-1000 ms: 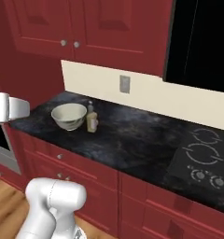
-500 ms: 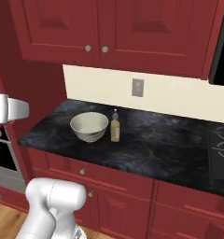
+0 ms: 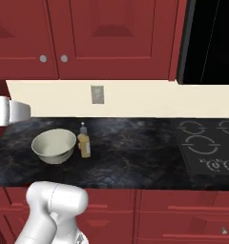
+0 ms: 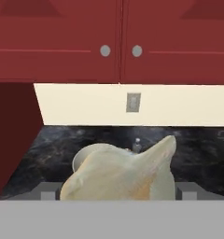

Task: Retrieve the bottle and the shaker from the cabinet and place them next to the mixing bowl on the counter. Then add garlic from the fridge to the mixing bowl.

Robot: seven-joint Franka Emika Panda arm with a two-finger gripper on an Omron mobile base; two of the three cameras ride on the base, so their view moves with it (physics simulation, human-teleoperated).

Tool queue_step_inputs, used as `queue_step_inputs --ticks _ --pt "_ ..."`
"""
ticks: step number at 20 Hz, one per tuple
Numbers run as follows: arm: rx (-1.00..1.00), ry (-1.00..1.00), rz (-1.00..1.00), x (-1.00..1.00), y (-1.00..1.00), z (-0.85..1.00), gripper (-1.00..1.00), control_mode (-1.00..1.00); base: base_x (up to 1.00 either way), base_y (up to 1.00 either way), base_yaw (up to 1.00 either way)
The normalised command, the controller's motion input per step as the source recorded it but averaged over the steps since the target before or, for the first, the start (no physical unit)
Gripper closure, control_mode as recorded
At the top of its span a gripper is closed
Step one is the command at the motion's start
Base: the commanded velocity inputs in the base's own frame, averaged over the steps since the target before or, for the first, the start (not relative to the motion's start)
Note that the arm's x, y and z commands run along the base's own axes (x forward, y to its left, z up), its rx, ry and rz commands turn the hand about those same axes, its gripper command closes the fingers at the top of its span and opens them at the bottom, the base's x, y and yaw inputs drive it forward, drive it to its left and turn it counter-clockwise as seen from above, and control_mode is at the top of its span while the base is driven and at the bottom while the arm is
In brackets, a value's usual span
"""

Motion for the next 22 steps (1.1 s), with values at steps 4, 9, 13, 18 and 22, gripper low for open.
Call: queue_step_inputs --ticks 4,9,13,18,22 --pt "0.00 0.00 0.00 0.00 0.00 0.00 1.00 1.00 0.20 0.08 -0.21" --pt "0.00 0.00 0.00 0.00 0.00 0.00 1.00 1.00 0.00 0.01 -0.02" --pt "0.00 0.00 0.00 0.00 0.00 0.00 1.00 1.00 0.00 0.00 0.00" --pt "0.00 0.00 0.00 0.00 0.00 0.00 1.00 1.00 0.00 0.00 0.00" --pt "0.00 0.01 0.00 0.00 0.00 0.00 1.00 -1.00 0.00 0.00 0.00"
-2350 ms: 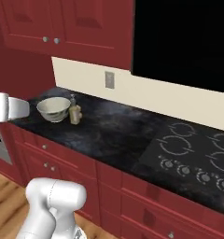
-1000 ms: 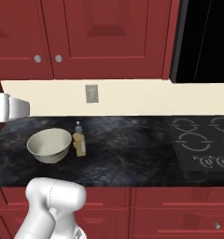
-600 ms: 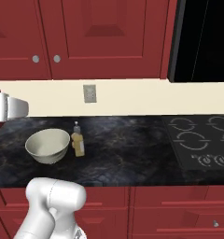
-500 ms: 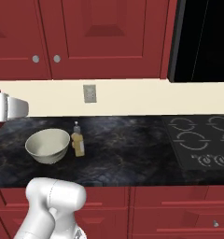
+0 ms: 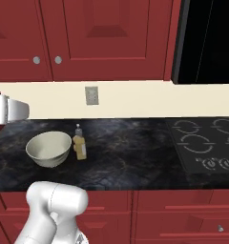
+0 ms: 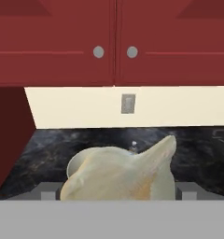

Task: Retrieve the bottle and the shaker from the cabinet and place them next to the mixing bowl on the counter. Then add garlic from the fridge to the mixing bowl.

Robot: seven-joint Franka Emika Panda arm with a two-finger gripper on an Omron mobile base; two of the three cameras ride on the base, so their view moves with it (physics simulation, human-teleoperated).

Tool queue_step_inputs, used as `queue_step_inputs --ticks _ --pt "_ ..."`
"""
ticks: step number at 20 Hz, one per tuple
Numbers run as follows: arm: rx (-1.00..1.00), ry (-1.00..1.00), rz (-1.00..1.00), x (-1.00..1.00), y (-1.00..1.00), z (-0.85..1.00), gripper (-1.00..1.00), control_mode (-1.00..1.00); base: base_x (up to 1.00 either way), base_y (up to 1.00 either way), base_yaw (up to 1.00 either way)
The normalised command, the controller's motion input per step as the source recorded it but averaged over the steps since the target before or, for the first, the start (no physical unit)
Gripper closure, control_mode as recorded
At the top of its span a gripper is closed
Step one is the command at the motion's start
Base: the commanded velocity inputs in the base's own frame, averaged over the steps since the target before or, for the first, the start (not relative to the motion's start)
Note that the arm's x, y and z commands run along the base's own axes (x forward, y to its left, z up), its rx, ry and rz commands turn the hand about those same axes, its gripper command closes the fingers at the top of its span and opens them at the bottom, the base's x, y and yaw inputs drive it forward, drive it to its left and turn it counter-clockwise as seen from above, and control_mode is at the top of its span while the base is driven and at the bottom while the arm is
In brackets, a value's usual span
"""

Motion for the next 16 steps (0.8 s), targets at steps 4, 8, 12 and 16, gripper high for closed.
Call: queue_step_inputs --ticks 4,8,12,16 --pt "-0.01 0.26 0.00 0.08 0.06 0.00 1.00 -1.00 0.00 0.00 0.00" --pt "-0.02 0.52 0.00 0.26 0.10 0.00 1.00 -1.00 0.00 0.00 0.00" --pt "-0.01 0.32 0.00 0.25 0.01 -0.25 1.00 -1.00 0.00 0.00 0.00" --pt "0.00 -0.02 0.00 0.09 0.00 -0.98 1.00 -1.00 0.00 0.00 0.00"
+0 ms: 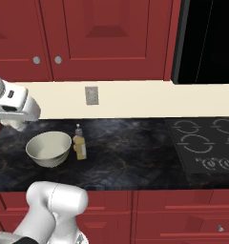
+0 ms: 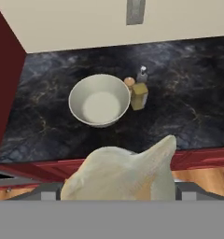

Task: Retrieve the bottle and the shaker from the cabinet and place them next to the mixing bowl on the counter. Then add garlic from the fridge to the mixing bowl.

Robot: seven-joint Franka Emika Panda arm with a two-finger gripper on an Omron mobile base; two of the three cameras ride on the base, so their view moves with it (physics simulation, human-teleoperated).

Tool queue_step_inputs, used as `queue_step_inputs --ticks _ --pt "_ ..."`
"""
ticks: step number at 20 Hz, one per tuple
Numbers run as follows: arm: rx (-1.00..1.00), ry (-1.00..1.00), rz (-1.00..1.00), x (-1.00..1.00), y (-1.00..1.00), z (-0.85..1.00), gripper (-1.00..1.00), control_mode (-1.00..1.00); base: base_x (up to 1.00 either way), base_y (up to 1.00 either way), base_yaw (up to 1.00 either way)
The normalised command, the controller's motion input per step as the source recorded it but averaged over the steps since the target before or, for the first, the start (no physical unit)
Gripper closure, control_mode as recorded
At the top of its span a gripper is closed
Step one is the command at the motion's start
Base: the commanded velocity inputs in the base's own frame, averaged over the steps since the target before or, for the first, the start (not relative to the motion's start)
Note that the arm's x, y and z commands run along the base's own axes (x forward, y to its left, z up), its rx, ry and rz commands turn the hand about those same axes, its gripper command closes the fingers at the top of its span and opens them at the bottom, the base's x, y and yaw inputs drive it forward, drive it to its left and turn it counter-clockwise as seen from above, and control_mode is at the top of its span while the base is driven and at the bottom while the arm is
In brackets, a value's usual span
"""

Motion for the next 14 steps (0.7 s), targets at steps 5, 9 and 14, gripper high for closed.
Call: queue_step_inputs --ticks 5,9,14 --pt "0.00 -0.06 0.00 0.41 0.09 -1.00 1.00 -1.00 0.00 0.00 0.00" --pt "0.00 -0.01 0.01 0.51 0.16 -0.99 1.00 -1.00 0.00 0.00 0.00" --pt "0.00 0.02 0.00 0.47 0.27 -0.41 1.00 -1.00 0.00 0.00 0.00"
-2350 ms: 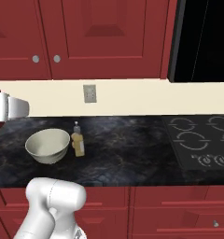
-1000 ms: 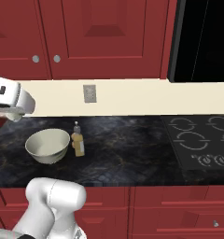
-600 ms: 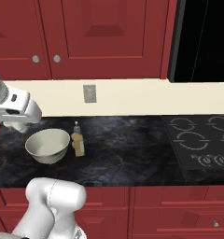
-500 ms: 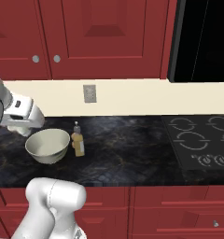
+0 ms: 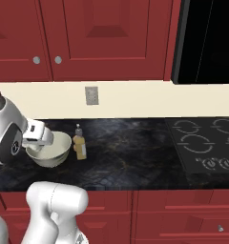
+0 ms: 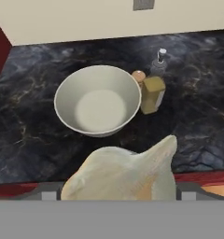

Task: Retrieve the bottle and the shaker from the cabinet and place them next to the mixing bowl on the counter. Then add garlic from the fridge to the mixing bowl.

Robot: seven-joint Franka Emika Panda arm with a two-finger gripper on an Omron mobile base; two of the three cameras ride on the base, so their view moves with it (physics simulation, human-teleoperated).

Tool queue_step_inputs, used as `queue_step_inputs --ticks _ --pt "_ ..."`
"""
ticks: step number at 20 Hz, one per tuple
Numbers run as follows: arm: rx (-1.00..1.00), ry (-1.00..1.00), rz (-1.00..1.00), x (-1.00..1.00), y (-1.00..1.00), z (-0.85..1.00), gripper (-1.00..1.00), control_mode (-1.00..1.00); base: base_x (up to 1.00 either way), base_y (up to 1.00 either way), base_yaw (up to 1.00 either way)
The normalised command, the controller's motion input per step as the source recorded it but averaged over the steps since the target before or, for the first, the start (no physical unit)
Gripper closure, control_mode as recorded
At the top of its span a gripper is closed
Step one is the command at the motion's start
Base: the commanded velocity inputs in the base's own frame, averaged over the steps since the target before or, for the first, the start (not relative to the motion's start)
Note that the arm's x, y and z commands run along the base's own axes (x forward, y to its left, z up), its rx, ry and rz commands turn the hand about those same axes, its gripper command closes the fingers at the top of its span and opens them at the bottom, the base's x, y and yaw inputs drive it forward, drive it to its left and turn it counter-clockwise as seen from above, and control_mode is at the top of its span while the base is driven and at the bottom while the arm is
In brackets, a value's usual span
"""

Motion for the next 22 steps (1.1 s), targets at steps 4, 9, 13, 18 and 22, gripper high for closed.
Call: queue_step_inputs --ticks 4,9,13,18,22 --pt "-0.04 0.16 0.00 0.36 0.26 0.00 1.00 -1.00 0.00 0.00 0.00" --pt "-0.09 0.21 0.00 0.42 0.18 0.00 1.00 -1.00 0.00 0.00 0.00" --pt "-0.05 0.09 0.00 0.39 0.01 -0.10 1.00 -1.00 0.00 0.00 0.00" --pt "0.00 -0.04 0.00 0.25 0.09 -0.66 1.00 -1.00 0.00 0.00 0.00" --pt "0.00 -0.06 0.00 0.24 0.11 -0.69 1.00 -1.00 0.00 0.00 0.00"
